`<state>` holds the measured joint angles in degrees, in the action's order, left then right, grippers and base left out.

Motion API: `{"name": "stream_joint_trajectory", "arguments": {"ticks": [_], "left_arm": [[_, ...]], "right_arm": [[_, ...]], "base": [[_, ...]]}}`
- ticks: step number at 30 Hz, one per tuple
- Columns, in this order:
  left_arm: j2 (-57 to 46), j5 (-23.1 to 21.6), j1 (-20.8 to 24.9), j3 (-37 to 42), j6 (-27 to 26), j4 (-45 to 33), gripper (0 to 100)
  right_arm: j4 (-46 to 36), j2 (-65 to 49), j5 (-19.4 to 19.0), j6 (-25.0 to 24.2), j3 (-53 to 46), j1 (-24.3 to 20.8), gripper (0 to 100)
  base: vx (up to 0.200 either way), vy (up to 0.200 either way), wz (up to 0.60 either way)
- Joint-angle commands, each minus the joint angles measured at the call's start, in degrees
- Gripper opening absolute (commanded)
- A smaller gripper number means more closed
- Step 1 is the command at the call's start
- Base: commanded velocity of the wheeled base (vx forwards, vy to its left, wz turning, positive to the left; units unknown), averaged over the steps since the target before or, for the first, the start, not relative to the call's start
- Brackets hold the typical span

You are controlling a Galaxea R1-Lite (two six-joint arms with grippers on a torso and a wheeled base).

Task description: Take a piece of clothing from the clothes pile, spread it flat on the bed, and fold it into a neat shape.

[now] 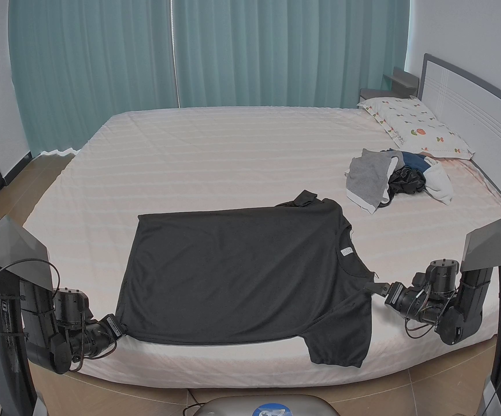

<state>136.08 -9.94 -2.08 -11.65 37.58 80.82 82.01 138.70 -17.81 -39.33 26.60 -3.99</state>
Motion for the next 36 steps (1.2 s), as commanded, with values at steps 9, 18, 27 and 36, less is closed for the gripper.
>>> {"name": "stream_joint_trajectory", "arguments": {"ticks": [9, 18, 27, 36], "left_arm": [[0.15, 0.00, 0.06, -0.04, 0.03, 0.04, 0], [0.15, 0.09, 0.06, -0.12, 0.03, 0.04, 0], [0.15, 0.09, 0.06, -0.21, 0.03, 0.04, 0], [0.15, 0.00, -0.02, -0.12, 0.03, 0.04, 0]], "right_arm": [[2.81, 0.34, -2.49, 6.28, -9.02, -4.10, 100], [4.65, 2.62, -4.07, 9.97, -9.46, -5.51, 100], [4.57, 3.50, -4.07, 10.85, -8.32, -6.56, 100], [4.92, 3.33, -3.72, 11.03, -8.93, -5.77, 0]], "base": [[0.000, 0.000, 0.00], [0.000, 0.000, 0.00], [0.000, 0.000, 0.00], [0.000, 0.000, 0.00]]}}
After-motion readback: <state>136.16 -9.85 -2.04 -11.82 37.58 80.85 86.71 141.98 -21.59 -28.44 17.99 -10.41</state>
